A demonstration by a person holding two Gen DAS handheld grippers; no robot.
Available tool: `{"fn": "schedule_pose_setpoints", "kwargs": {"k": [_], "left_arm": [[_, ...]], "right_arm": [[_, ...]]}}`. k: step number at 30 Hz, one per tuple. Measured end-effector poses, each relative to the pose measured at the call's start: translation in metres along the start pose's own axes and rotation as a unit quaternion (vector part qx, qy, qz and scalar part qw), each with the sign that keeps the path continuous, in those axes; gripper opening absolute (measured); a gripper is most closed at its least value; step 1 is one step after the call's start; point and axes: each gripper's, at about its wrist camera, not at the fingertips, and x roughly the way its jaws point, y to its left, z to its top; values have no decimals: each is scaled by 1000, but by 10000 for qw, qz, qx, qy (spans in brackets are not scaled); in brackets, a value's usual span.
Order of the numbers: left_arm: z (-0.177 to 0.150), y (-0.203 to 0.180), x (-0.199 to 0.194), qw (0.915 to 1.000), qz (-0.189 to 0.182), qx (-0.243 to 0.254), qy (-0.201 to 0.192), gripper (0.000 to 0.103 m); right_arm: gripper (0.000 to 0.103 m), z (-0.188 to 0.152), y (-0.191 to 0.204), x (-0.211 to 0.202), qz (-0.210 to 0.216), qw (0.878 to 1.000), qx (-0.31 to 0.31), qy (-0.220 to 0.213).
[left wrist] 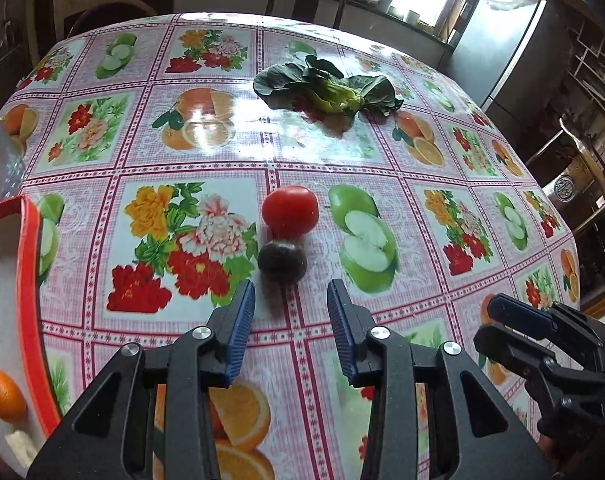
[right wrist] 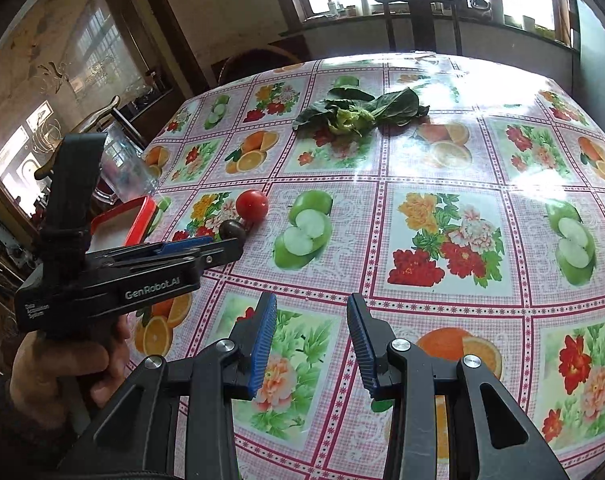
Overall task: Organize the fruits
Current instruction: 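Move both tools back toward the dark plum and red tomato, then grasp dark plum with left tool while right tool grasps red tomato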
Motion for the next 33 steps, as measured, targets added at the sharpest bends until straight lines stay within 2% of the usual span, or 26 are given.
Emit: {"fn": "schedule_pose_setpoints", "kwargs": {"k": [3, 5, 8, 14, 19, 22, 25, 33], "left_arm": [[8, -3, 10, 9999, 34, 92, -19, 34], [10, -1, 10, 9998, 92, 145, -23, 22], [6, 11, 3, 9999, -151, -25, -41, 22], [-16, 34, -34, 9983, -312, -372, -312, 22], [-37, 48, -52, 9968, -403, -603, -346, 22], [-47, 53, -58, 9962, -432, -669, -350, 22], [-52, 55, -60, 9961, -426, -705, -319, 22], [-58, 54, -80, 9957, -371, -660, -536, 22]], "right_arm": [[39, 8, 0, 7, 16, 10000, -1, 4], [39, 13, 1, 12, 26, 10000, -27, -18], [39, 23, 7, 25, 55, 10000, -68, -3], [39, 42, 33, 63, 83, 9992, -357, 144], [39, 57, 57, 97, 44, 9980, -567, 261], [38, 62, 67, 115, -142, 9971, -687, 279], [33, 63, 72, 116, -263, 9965, -762, 225], [33, 27, 84, 64, 97, 9964, -821, 170]]}}
